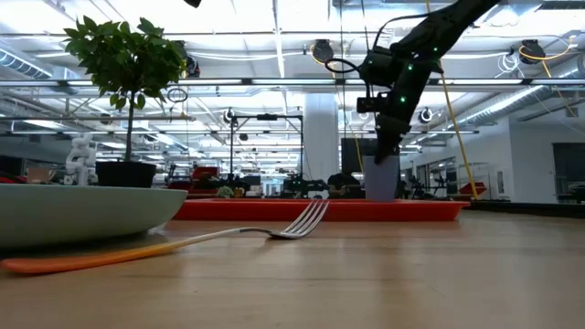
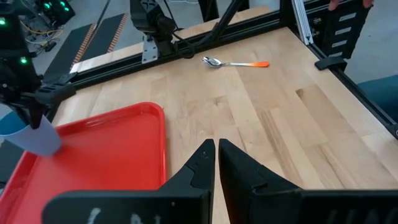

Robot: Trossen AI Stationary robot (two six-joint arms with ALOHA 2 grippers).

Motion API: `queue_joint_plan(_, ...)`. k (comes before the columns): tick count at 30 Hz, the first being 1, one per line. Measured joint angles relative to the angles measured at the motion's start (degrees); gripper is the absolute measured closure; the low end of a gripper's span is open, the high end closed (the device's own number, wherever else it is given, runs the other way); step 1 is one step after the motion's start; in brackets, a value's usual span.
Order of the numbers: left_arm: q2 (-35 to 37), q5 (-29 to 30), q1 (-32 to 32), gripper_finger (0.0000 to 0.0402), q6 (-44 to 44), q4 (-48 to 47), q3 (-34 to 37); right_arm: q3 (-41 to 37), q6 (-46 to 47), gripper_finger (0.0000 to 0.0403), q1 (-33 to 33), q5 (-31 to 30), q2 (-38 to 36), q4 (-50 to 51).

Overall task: Pick and place plate/cup/fork/spoon on tray
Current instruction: Put the blue cup on the top right of the orange serving tray

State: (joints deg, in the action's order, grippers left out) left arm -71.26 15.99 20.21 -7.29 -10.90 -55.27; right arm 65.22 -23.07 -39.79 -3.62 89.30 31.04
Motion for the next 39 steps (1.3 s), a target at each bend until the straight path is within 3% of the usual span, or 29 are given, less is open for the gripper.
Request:
queue_joint_plan(32,0.0,0.0,0.0,0.0376,0.02,0.0,0.02,-1.76,-0.7,0.0394,-1.86,-0.96,0.0,-3.86)
queue_joint_plan(39,0.0,0.0,0.0,0.0376,0.02,0.0,0.02,-1.76,-0.59,0.0374,-1.86,-0.83,-0.02,-3.83)
